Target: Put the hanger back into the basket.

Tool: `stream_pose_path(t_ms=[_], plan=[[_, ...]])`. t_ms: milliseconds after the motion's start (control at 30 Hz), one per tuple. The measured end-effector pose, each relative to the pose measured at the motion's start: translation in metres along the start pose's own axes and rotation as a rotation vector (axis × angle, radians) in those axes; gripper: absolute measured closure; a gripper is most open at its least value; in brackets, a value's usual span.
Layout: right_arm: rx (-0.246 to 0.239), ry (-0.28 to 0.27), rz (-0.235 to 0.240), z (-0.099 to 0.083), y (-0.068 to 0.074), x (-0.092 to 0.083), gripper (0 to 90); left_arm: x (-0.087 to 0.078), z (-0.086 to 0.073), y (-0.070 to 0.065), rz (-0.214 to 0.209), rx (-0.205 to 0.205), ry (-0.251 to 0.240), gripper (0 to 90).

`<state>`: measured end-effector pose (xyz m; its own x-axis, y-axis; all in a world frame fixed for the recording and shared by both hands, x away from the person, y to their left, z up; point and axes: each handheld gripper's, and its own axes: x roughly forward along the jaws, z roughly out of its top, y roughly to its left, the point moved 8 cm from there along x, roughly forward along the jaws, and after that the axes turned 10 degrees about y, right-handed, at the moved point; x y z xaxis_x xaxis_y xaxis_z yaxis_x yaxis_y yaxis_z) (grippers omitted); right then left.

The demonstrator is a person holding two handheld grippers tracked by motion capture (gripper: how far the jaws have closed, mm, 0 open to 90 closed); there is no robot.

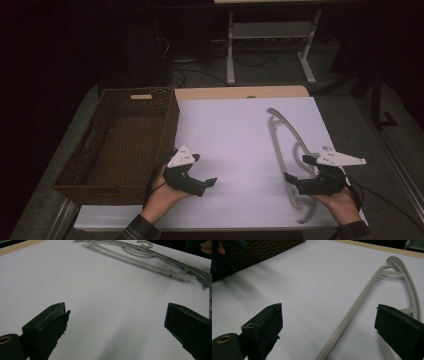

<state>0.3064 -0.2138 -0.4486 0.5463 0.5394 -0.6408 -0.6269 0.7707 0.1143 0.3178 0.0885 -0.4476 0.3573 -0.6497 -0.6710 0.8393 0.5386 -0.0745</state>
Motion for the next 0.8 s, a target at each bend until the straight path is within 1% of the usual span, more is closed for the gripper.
stream_pose_path(t_ms=[233, 300, 333, 400, 467, 533, 567, 600, 633, 667, 733, 767, 800], plan=[[0.009, 0.009, -0.008, 0.000, -0.002, -0.001, 8.5, 0.000, 0.000, 0.000, -0.004, -0.001, -0.003, 3.8], [0.013, 0.015, -0.016, 0.000, -0.003, -0.002, 10.3, 0.000, 0.001, 0.000, -0.006, -0.002, -0.004, 3.8], [0.024, 0.019, -0.023, 0.000, -0.006, -0.003, 12.0, 0.000, 0.001, 0.001, -0.010, -0.001, -0.003, 3.8], [0.027, 0.020, -0.025, 0.000, -0.007, -0.004, 12.9, 0.000, 0.001, 0.001, -0.010, -0.002, -0.002, 3.8], [0.047, 0.030, -0.047, 0.000, -0.012, -0.006, 14.5, 0.000, 0.000, 0.000, -0.010, -0.001, 0.001, 3.8], [0.050, 0.034, -0.054, 0.000, -0.014, -0.007, 15.2, 0.000, 0.000, 0.000, -0.011, 0.000, 0.002, 3.8], [0.055, 0.038, -0.067, -0.001, -0.017, -0.008, 15.6, 0.000, 0.000, 0.000, -0.011, 0.000, 0.003, 3.8], [0.071, 0.042, -0.078, -0.001, -0.022, -0.010, 17.9, 0.000, 0.000, 0.000, -0.012, -0.001, 0.003, 3.8], [0.071, 0.042, -0.078, -0.001, -0.022, -0.010, 17.9, 0.000, 0.000, 0.000, -0.012, -0.001, 0.003, 3.8], [0.087, 0.049, -0.092, -0.001, -0.027, -0.010, 19.7, 0.000, 0.000, 0.000, -0.011, -0.002, 0.003, 3.9], [0.093, 0.053, -0.097, -0.002, -0.029, -0.009, 20.6, 0.000, 0.000, 0.000, -0.010, -0.002, 0.004, 3.9], [0.101, 0.067, -0.113, -0.003, -0.034, -0.009, 21.7, 0.000, 0.000, 0.000, -0.010, -0.002, 0.003, 3.9], [0.109, 0.072, -0.118, -0.003, -0.036, -0.008, 22.8, 0.000, 0.000, 0.001, -0.010, -0.002, 0.003, 3.9]])
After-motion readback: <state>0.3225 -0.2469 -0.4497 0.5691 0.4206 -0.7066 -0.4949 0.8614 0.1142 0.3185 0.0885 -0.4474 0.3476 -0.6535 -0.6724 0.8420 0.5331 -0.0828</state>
